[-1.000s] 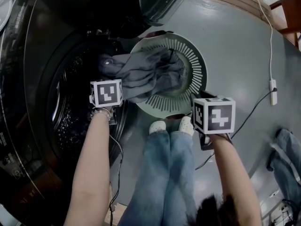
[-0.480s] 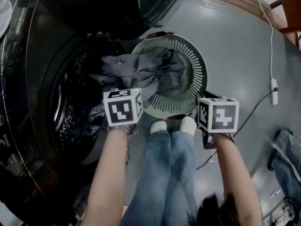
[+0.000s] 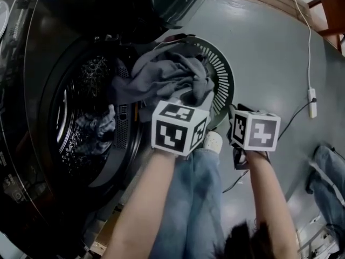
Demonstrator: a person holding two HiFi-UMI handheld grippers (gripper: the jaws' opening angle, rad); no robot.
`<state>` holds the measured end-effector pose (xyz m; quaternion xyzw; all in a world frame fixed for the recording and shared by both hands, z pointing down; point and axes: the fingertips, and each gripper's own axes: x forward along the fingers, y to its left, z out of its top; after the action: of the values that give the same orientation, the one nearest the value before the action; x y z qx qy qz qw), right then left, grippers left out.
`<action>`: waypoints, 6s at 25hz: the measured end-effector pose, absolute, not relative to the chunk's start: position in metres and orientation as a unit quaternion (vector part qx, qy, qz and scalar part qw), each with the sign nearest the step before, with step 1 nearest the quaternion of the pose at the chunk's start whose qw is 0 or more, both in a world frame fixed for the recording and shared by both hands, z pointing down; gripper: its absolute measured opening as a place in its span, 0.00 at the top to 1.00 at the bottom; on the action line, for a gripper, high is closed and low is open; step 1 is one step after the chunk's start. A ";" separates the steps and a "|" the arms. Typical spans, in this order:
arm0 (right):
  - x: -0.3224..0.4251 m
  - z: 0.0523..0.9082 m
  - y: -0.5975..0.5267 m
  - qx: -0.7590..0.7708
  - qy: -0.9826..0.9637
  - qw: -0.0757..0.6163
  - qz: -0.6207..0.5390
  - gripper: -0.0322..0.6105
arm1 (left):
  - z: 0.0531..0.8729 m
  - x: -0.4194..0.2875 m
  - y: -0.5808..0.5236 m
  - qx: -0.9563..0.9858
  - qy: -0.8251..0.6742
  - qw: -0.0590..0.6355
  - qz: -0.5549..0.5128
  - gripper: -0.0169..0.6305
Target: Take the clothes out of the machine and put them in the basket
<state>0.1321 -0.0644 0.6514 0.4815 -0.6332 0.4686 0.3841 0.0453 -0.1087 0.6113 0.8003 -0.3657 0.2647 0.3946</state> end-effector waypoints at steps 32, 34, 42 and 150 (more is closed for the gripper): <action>0.080 0.661 -0.045 0.444 -0.656 0.395 0.465 0.81 | 0.650 -0.195 -0.062 0.605 -0.567 0.295 0.475 0.37; 0.072 0.662 -0.044 0.437 -0.661 0.400 0.461 0.81 | 0.649 -0.219 -0.057 0.580 -0.587 0.290 0.485 0.37; 0.047 0.666 -0.040 0.414 -0.673 0.414 0.452 0.81 | 0.642 -0.309 -0.054 0.464 -0.701 0.275 0.467 0.37; 0.092 0.658 -0.020 0.456 -0.619 0.386 0.510 0.85 | 0.646 -0.213 -0.072 0.590 -0.601 0.389 0.374 0.85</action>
<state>0.0924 -0.0202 0.6584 0.4556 -0.6195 0.5098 0.3857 -0.2134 -0.0716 0.6457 0.5898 -0.6008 0.3744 0.3886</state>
